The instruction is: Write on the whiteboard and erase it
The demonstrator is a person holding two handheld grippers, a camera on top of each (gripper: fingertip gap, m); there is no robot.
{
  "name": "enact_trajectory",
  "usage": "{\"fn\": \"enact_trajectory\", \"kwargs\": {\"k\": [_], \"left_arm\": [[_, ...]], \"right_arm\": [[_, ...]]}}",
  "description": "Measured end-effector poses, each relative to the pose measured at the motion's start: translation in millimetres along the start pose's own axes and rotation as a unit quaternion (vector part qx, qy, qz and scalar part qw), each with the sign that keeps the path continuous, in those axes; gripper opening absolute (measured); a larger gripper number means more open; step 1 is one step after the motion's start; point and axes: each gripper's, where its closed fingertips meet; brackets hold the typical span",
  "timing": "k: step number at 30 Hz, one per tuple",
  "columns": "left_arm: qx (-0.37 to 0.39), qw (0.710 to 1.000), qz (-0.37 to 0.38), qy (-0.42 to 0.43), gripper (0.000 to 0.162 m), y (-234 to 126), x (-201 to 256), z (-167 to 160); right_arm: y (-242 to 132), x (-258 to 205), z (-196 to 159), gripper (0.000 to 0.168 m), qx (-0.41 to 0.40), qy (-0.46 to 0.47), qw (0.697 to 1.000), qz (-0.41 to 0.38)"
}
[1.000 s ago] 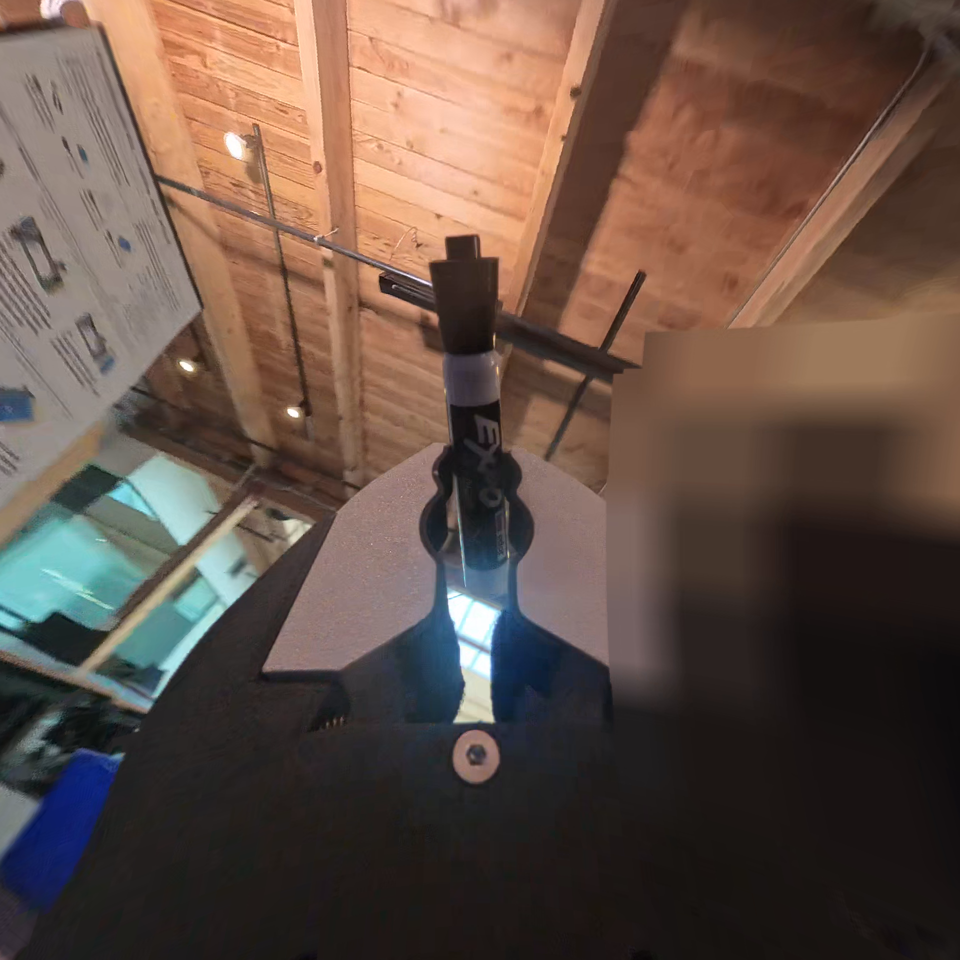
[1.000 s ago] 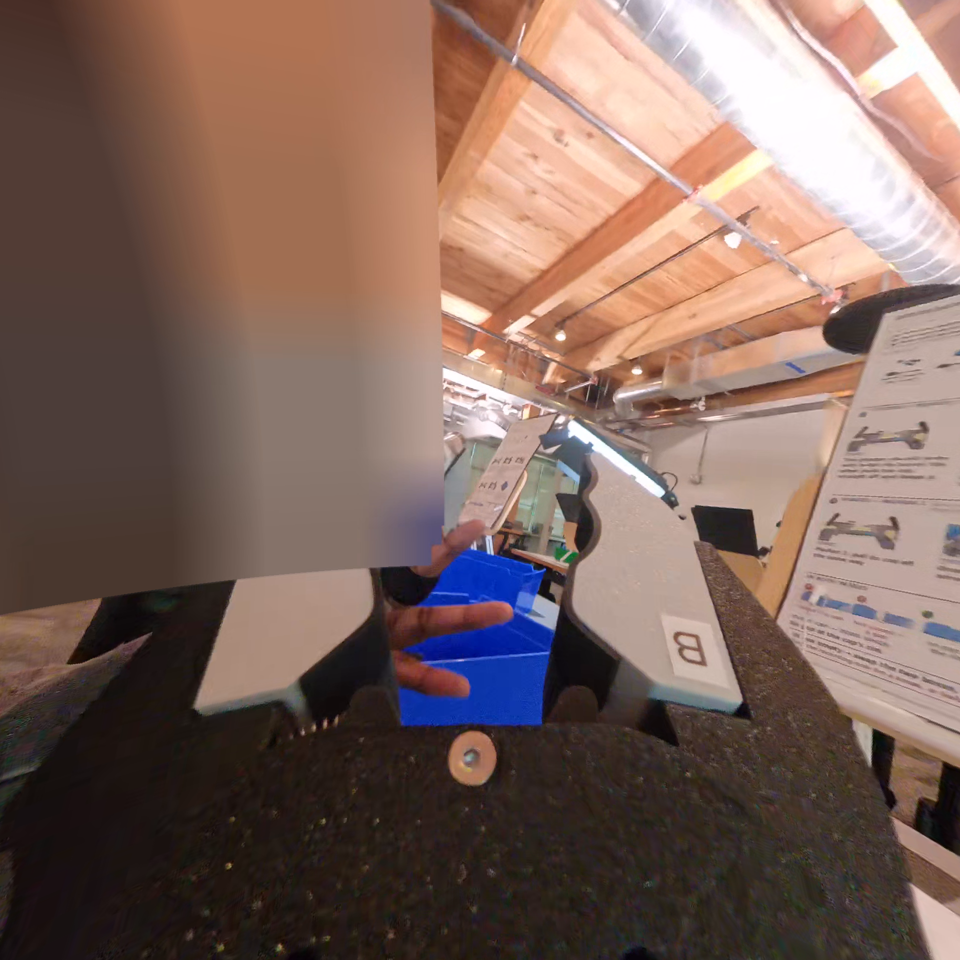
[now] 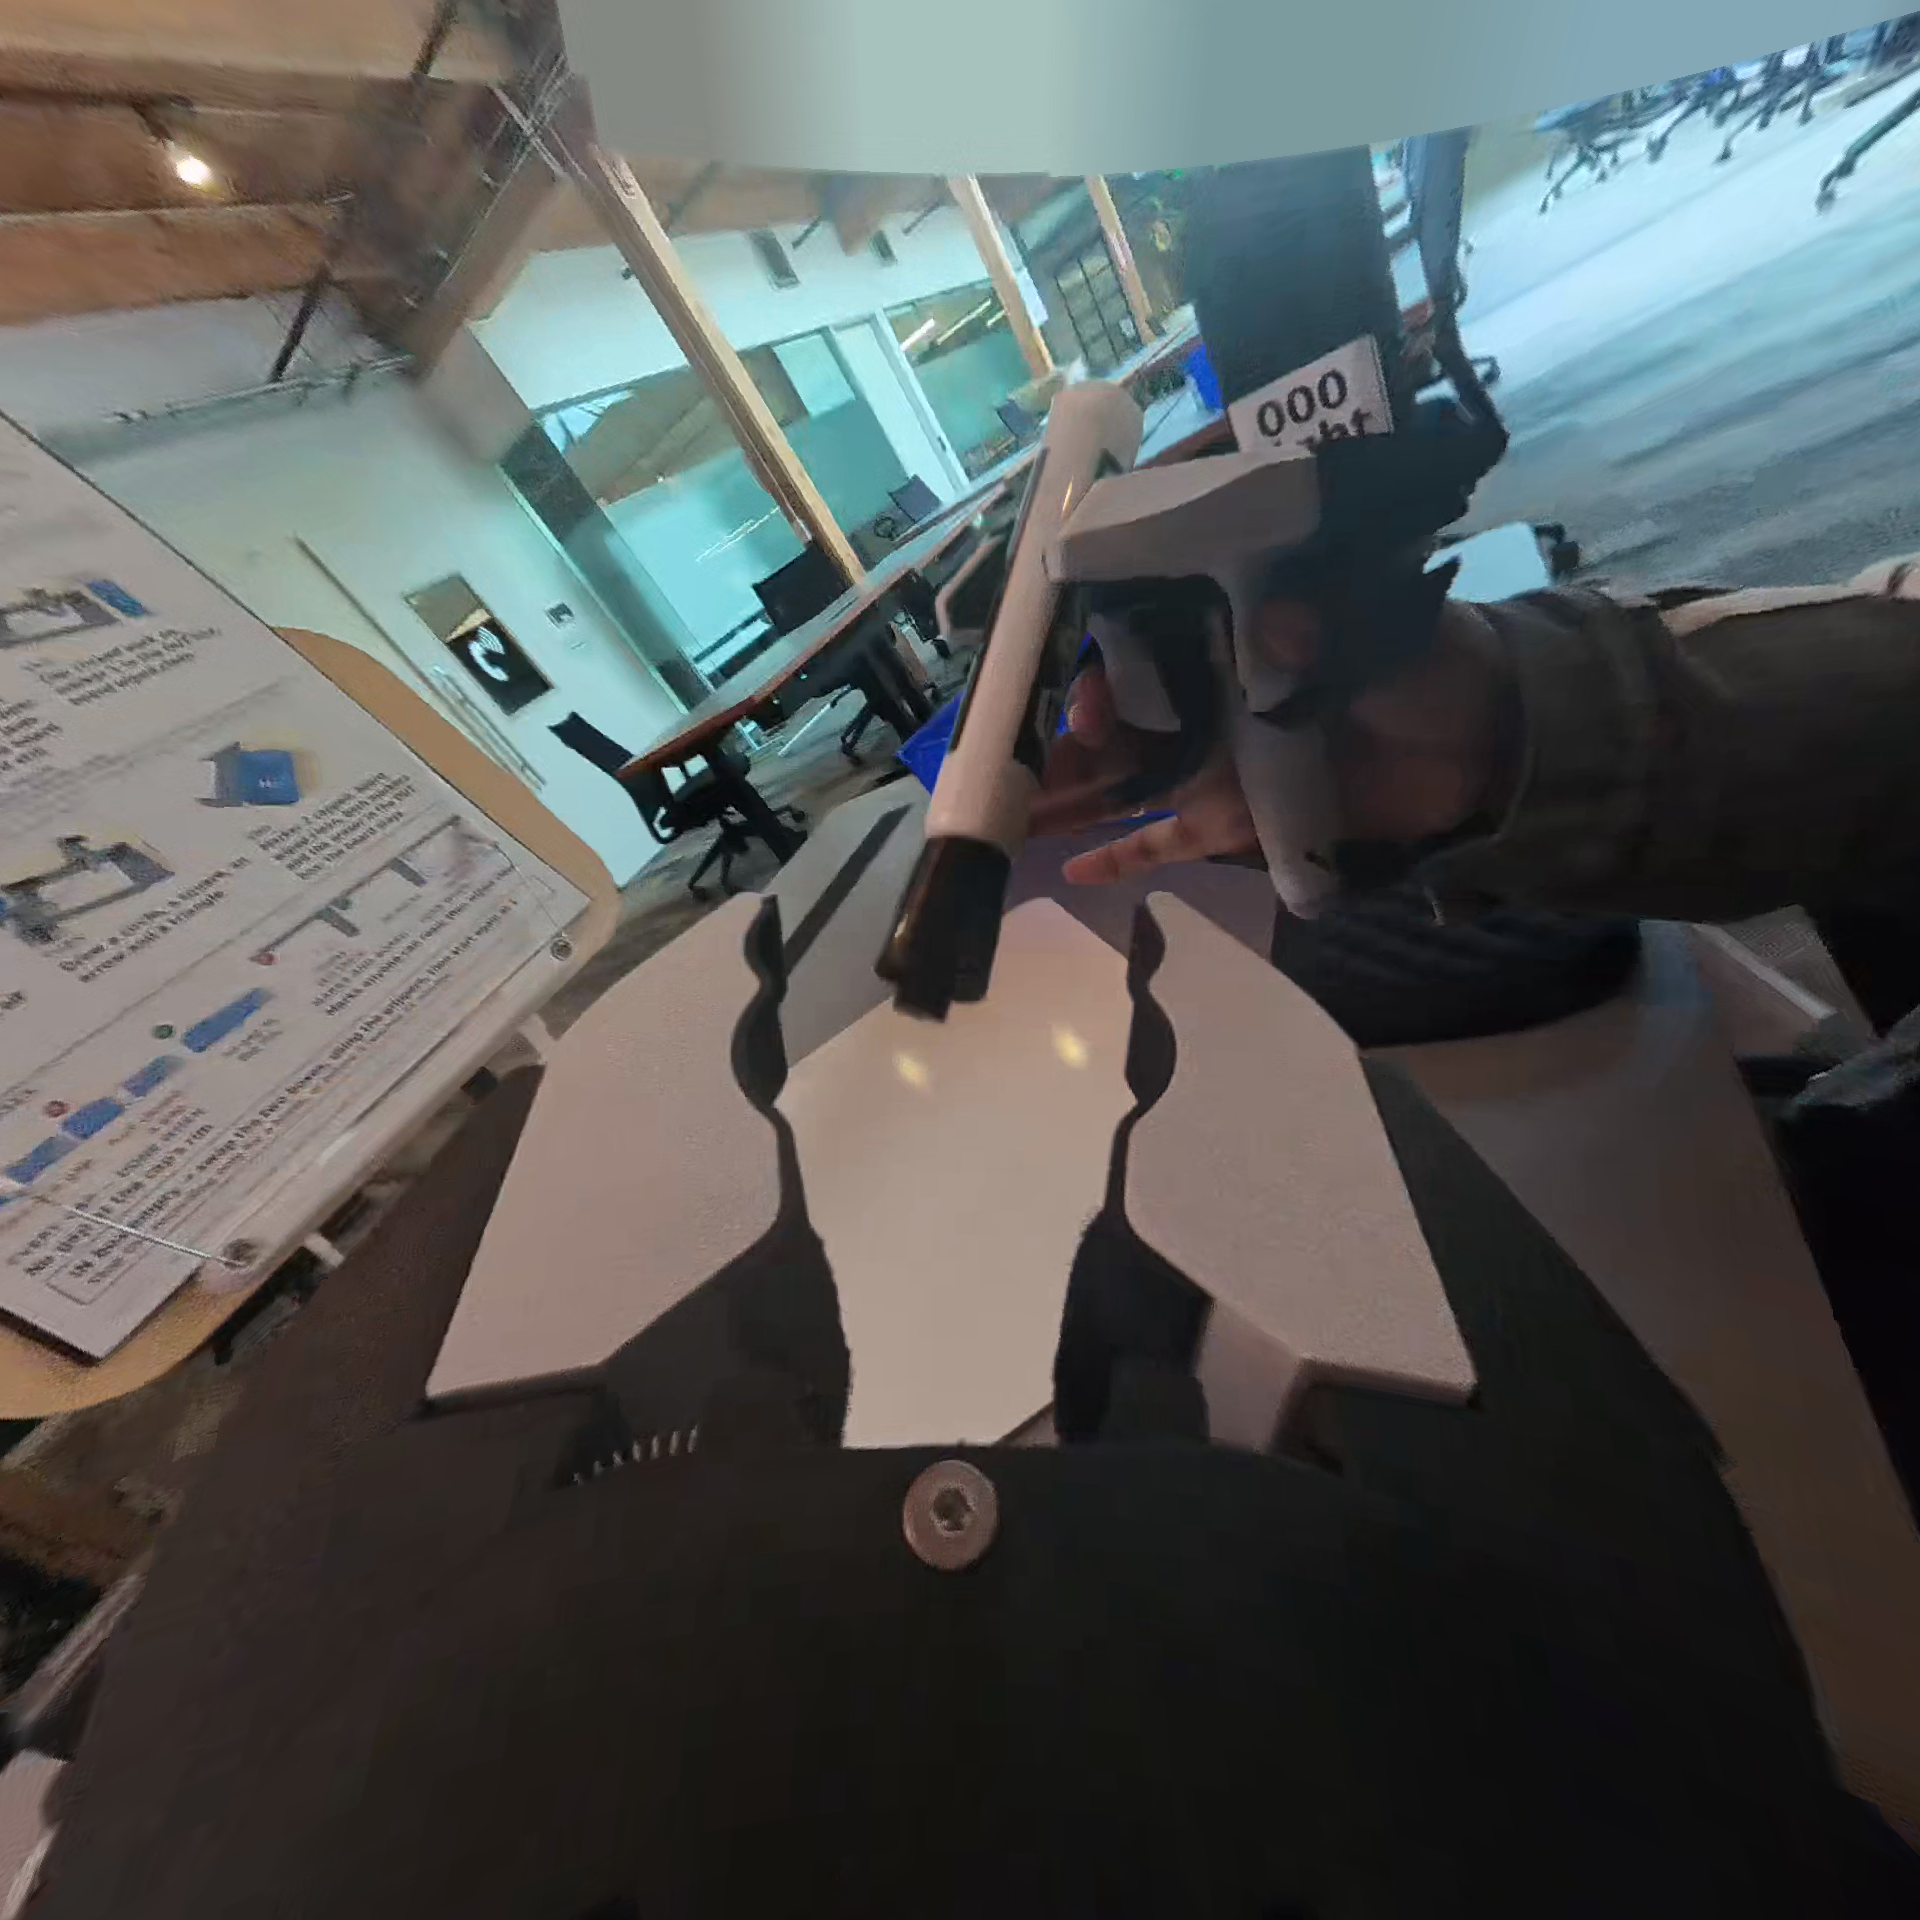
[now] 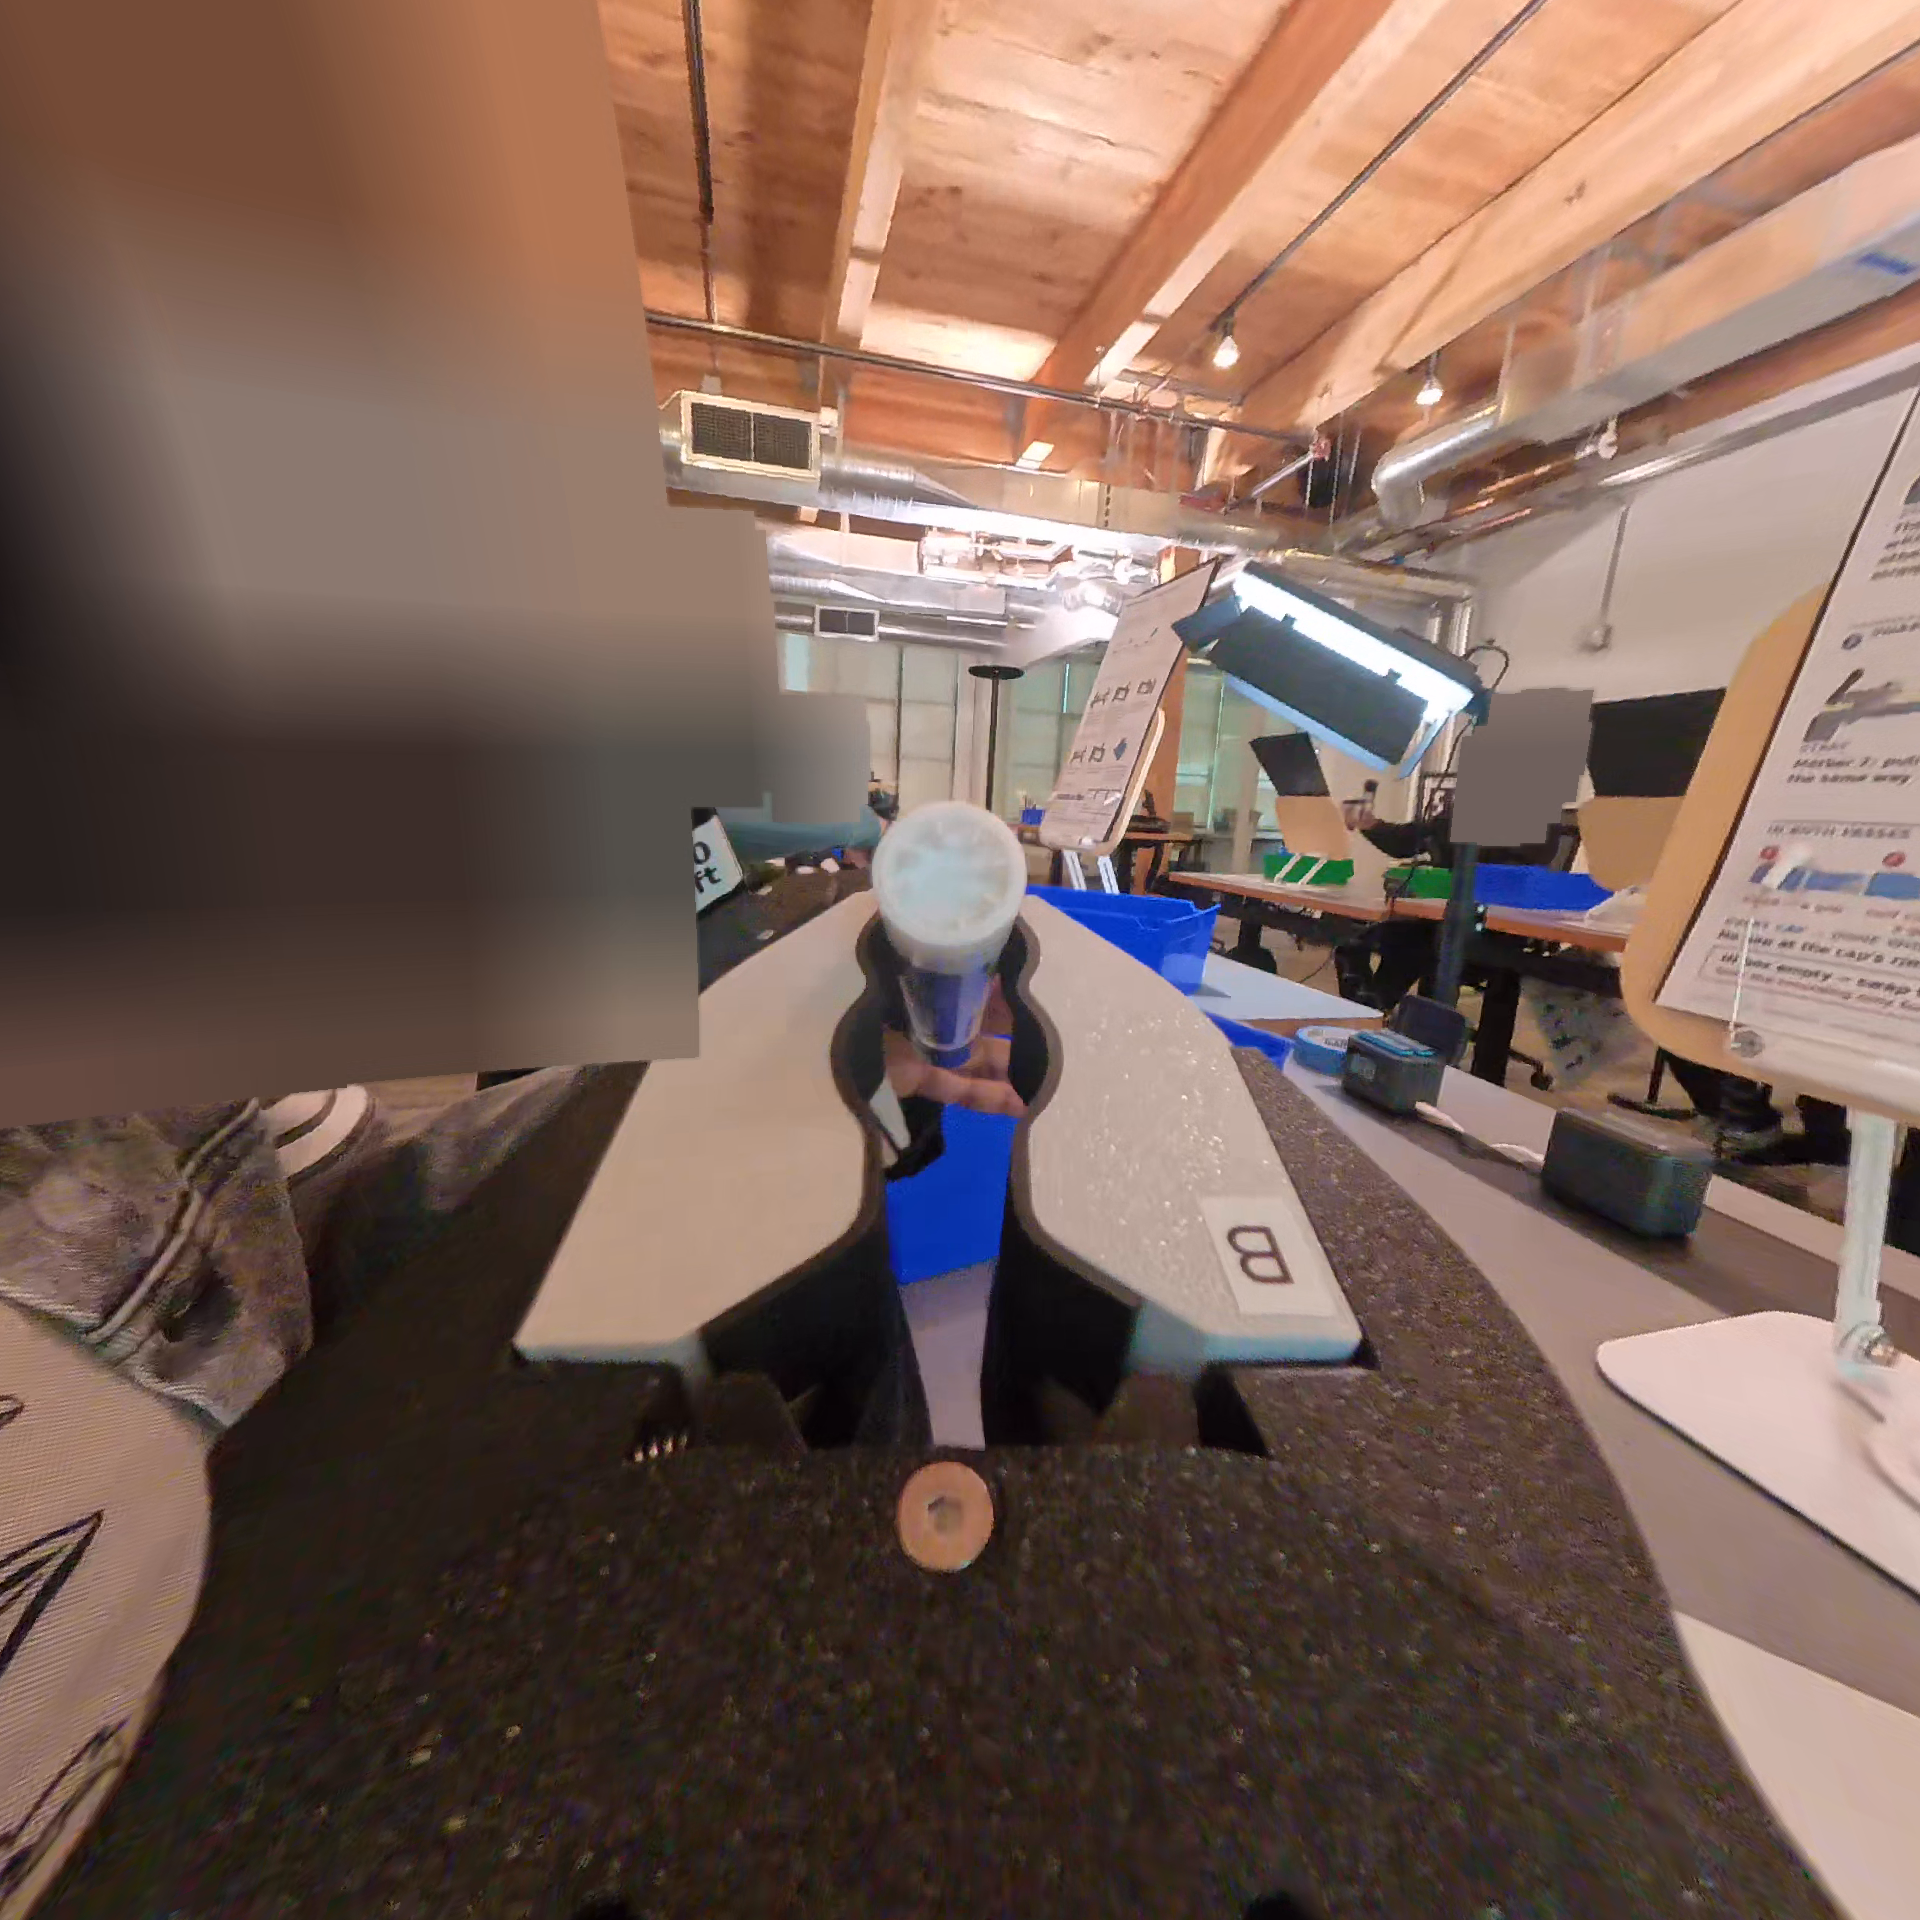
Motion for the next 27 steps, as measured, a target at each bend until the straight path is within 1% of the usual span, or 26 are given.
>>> {"fn": "enact_trajectory", "kwargs": {"k": [2,3,4,5,7,9,11,12,13,14,15,17,19,21,24,27], "left_arm": [[-0.021,0.999,0.006,0.045,0.055,10,2,-4],[-0.047,0.997,-0.001,0.068,0.047,13,4,-11],[-0.075,0.993,-0.02,0.091,0.037,16,11,-18],[-0.1,0.989,-0.029,0.108,0.019,17,13,-25],[-0.118,0.985,-0.032,0.123,0.018,17,15,-28],[-0.128,0.984,-0.045,0.114,0.018,15,18,-29],[-0.134,0.983,-0.052,0.117,0.018,16,17,-31],[-0.13,0.983,-0.068,0.11,0.018,16,22,-29],[-0.122,0.983,-0.085,0.103,0.018,18,28,-27],[-0.123,0.983,-0.092,0.103,0.018,21,31,-27],[-0.128,0.981,-0.095,0.109,0.018,22,32,-28],[-0.14,0.978,-0.102,0.114,0.018,22,33,-30],[-0.124,0.982,-0.102,0.104,0.018,21,32,-26],[-0.122,0.982,-0.107,0.094,0.018,21,32,-27],[-0.133,0.98,-0.108,0.105,0.018,21,33,-32],[-0.135,0.981,-0.103,0.095,0.02,24,35,-34]], "right_arm": [[1,-1,-9,0.02,-0.017,0.001,1.0,0.002],[2,-2,-11,0.02,-0.019,0.004,1.0,0.005],[2,-3,-12,0.02,-0.02,0.008,1.0,0.01],[2,-3,-13,0.02,-0.022,0.011,1.0,0.012],[1,-3,-14,0.02,-0.027,0.004,1.0,0.012],[0,-3,-16,0.02,-0.03,0.001,0.999,0.015],[1,-3,-14,0.02,-0.011,-0.017,1.0,0.016],[2,-2,-10,0.035,0.01,-0.034,0.999,0.011],[4,-4,-8,0.042,0.026,-0.059,0.998,0.015],[6,-7,-10,0.029,0.025,-0.075,0.997,0.023],[8,-9,-13,0.021,0.013,-0.075,0.997,0.028],[9,-8,-15,0.02,0.003,-0.054,0.998,0.033],[8,-7,-15,0.02,-0.003,-0.044,0.998,0.038],[8,-5,-19,0.02,-0.018,-0.05,0.998,0.03],[8,-6,-25,0.02,-0.04,-0.079,0.996,0.024],[7,-4,-26,0.02,-0.047,-0.056,0.997,0.008]]}}
Point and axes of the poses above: each gripper's, where its closed fingertips meet, y out along the fingers, z out of its top, x = y × z across the jaws, and after that the axes turned 12 degrees about y, right-handed
